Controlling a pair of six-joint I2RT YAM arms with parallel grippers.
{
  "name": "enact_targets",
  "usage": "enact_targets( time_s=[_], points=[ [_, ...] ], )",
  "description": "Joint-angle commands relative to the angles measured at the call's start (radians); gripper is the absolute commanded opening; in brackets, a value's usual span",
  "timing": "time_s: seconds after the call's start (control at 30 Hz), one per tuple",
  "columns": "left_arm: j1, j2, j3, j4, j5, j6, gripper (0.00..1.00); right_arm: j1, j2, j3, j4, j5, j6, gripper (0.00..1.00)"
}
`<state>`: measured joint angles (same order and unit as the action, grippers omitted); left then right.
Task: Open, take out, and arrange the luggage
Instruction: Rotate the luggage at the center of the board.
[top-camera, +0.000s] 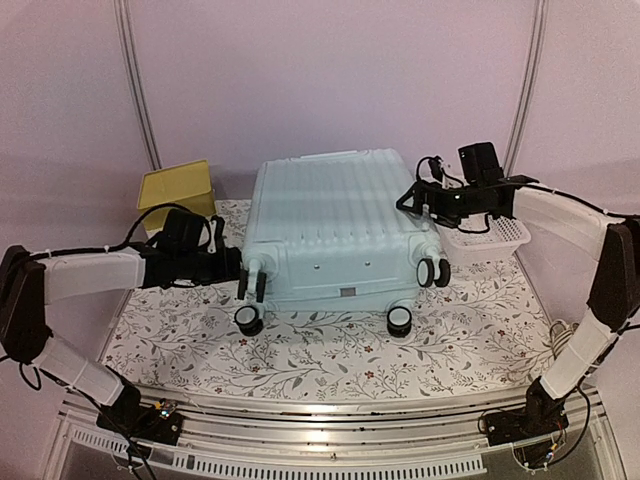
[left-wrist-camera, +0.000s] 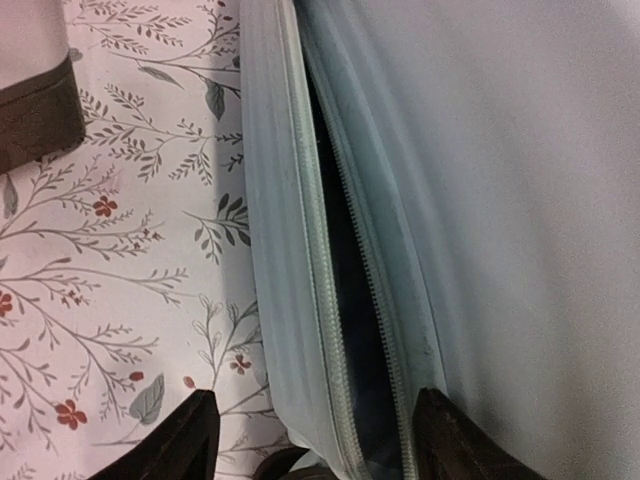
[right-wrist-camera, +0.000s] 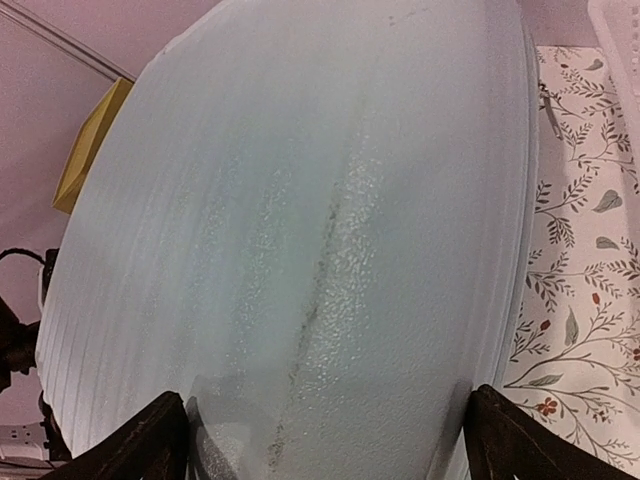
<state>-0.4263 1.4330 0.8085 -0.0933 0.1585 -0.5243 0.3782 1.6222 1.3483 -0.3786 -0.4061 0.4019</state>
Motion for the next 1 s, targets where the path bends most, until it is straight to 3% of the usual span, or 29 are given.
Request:
enact_targets(
  time_s=[0.0, 0.27, 0.33, 0.47, 0.63, 0.97],
  points=[
    [-0.217, -0.069, -0.061, -0.106, 0.162, -0.031, 0.69, 0.064, 0.113, 0.069, 0.006, -0.162, -0.075, 0.95],
    [-0.459, -0.207, -0.088, -0.186, 0.101, -0.171, 0.69, 0.145, 0.248, 0.263, -0.093, -0.187, -0.220, 0.95],
    [-0.518, -0.215, -0.087, -0.187, 0.086, -0.205, 0.69, 0.145, 0.260, 0.291, -0.100, -0.118, -0.222, 0.96],
    [-0.593, -0.202, -0.062, -0.203, 0.050, -0.227, 0.70, 0.131, 0.261, 0.350, -0.144, 0.182, -0.206, 0.99],
    [-0.593, -0.237, -0.029, -0.299, -0.074, -0.206, 0.75, 0.111, 0.195, 0.369, -0.204, 0.460, -0.128, 0.99],
    [-0.439, -0.334, -0.022, -0.385, -0.085, -0.126, 0.77, 0.111, -0.103, 0.173, -0.253, 0.525, -0.034, 0.99]
  ],
)
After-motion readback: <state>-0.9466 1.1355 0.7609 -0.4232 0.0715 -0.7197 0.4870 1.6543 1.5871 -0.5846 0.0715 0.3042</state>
